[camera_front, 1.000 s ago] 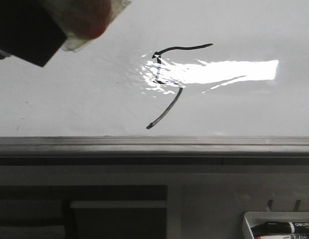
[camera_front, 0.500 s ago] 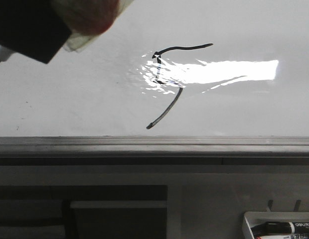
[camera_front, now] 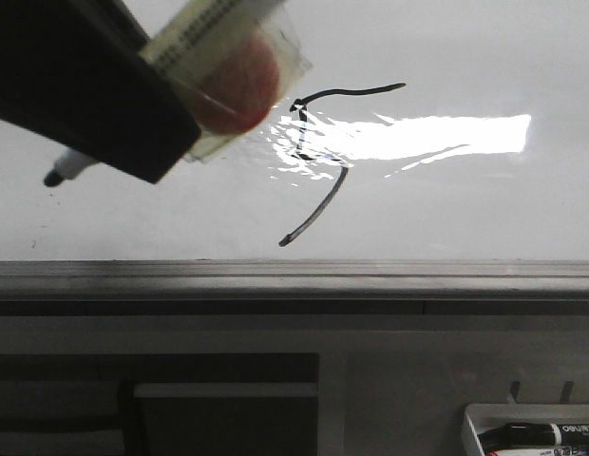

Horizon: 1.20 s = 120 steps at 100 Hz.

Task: Write number 5 on whiteboard

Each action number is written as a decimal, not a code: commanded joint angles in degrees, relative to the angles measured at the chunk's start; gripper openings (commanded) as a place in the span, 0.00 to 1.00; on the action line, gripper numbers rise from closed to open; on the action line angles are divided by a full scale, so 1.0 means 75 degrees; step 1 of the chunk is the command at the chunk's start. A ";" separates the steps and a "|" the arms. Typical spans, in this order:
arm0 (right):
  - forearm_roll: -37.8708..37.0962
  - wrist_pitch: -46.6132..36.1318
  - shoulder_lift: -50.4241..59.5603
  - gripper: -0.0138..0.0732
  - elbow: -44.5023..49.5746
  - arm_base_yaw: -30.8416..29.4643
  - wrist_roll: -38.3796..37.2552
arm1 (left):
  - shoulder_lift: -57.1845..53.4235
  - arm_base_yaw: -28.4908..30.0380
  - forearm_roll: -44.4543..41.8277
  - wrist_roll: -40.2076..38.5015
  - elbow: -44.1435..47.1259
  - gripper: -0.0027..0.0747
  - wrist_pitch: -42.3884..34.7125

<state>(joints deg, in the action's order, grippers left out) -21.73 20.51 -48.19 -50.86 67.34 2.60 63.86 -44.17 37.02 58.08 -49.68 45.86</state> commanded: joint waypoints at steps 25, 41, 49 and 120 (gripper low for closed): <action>-0.0150 0.1302 0.1784 0.11 -0.0411 -0.0300 -0.1057 | 0.0366 -0.0027 0.0368 -0.2362 -0.0225 0.01 -0.2376; -0.0157 0.1761 0.2289 0.10 -0.0411 -0.0300 -0.1147 | 0.0638 -0.0027 0.0299 -0.3291 -0.0225 0.01 -0.3010; -0.0171 0.1856 0.2472 0.10 -0.0411 -0.0300 -0.1257 | 0.0755 -0.0042 0.0009 -0.3814 -0.0186 0.01 -0.3297; -0.0227 0.2166 0.2644 0.10 -0.0260 -0.0300 -0.1655 | 0.1405 -0.0028 -0.0438 -0.6386 0.0711 0.01 -0.6995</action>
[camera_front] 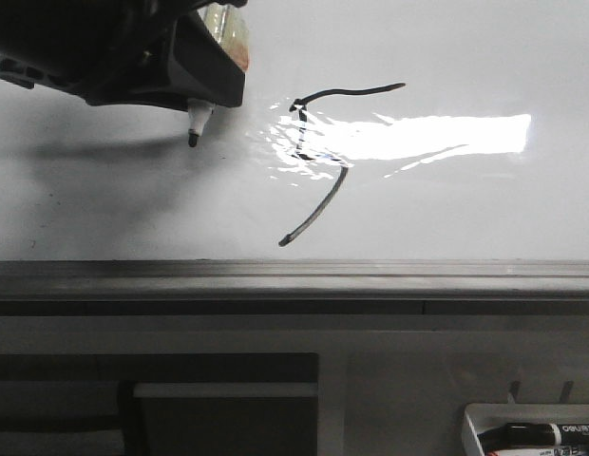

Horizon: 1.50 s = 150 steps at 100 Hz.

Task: Write number 5 on whiteboard

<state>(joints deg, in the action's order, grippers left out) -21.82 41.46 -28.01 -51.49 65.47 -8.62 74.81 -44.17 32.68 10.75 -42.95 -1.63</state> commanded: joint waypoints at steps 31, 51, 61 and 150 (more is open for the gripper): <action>-0.0216 -0.1171 -0.0046 0.10 -0.0176 -0.0051 -0.0405 | 0.0547 0.0000 0.0141 -0.0076 -0.0186 0.01 -0.0682; -0.0216 -0.1184 -0.0046 0.10 -0.0176 -0.0051 -0.0471 | 0.0805 0.0013 0.0176 -0.0076 -0.0186 0.01 -0.1111; -0.0216 -0.1184 -0.0046 0.10 -0.0176 -0.0051 -0.0481 | 0.0857 0.0013 0.0176 -0.0076 -0.0186 0.01 -0.1165; -0.0216 -0.1184 -0.0060 0.10 -0.0176 -0.0051 -0.0481 | 0.0857 0.0013 0.0983 -0.0076 -0.0186 0.45 -0.1307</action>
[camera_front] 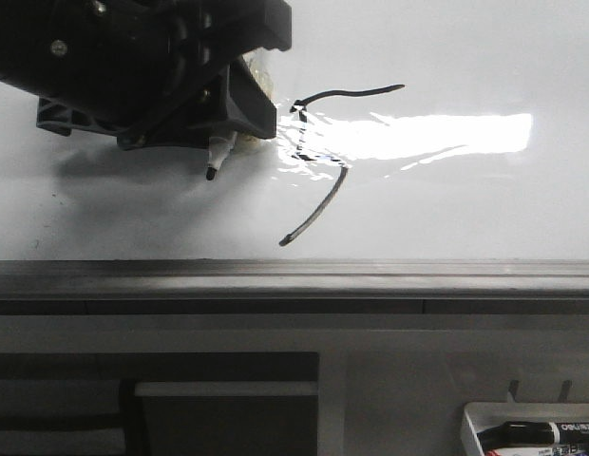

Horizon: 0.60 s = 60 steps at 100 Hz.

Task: Write number 5 on whiteboard

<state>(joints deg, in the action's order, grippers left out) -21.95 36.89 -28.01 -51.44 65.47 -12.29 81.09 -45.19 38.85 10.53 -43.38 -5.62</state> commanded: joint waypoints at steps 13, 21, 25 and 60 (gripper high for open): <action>-0.0199 -0.0574 -0.0060 0.10 -0.0182 -0.0051 0.0008 | 0.0019 0.0148 0.0160 -0.0047 -0.0129 0.69 -0.0811; -0.0199 -0.0574 -0.0060 0.10 -0.0182 -0.0051 0.0008 | -0.0015 0.0148 0.0160 -0.0047 -0.0161 0.80 -0.0823; -0.0229 -0.0574 -0.0060 0.10 -0.0182 -0.0051 0.0008 | -0.0057 0.0148 0.0160 -0.0047 -0.0164 0.83 -0.0847; -0.0540 0.0435 0.0540 0.10 -0.0182 -0.0051 0.0008 | -0.2292 -0.0089 0.0090 0.0112 -0.0164 0.77 -0.0657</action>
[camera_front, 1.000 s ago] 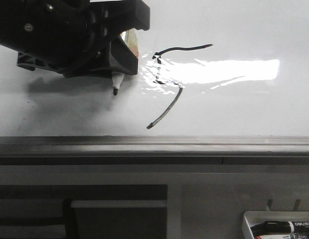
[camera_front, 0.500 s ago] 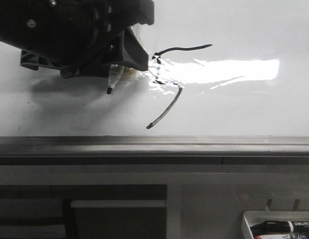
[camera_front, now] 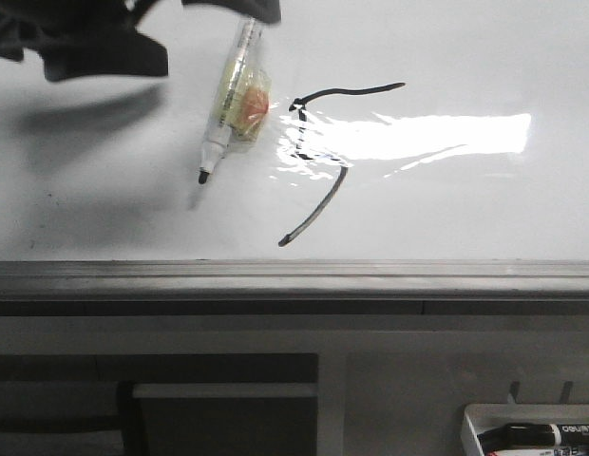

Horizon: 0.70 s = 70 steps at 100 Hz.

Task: Write number 5 on whiteboard

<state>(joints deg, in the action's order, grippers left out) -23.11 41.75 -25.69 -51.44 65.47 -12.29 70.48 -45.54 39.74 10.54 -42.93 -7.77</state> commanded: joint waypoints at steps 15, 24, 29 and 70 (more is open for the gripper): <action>-0.1190 0.1150 0.0973 0.10 -0.0164 -0.0051 -0.0304 | -0.2388 -0.0028 -0.0877 0.1230 -0.0193 0.42 0.0605; -0.1591 0.2022 0.1519 0.10 -0.0019 -0.0051 -0.0336 | -0.3229 -0.0028 -0.1768 0.1427 -0.0193 0.17 0.1797; -0.1775 0.2098 0.1868 0.10 0.0137 -0.0051 -0.0336 | -0.3650 -0.0028 -0.2241 0.1427 -0.0180 0.02 0.2654; -0.2529 0.1049 0.3358 0.10 0.1261 -0.0051 -0.0336 | -0.5037 -0.0028 -0.2371 0.1443 0.0427 0.01 0.4386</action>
<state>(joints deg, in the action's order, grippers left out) -39.48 54.46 0.64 -41.32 65.47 -14.63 32.75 -45.54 20.65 21.34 -38.36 28.62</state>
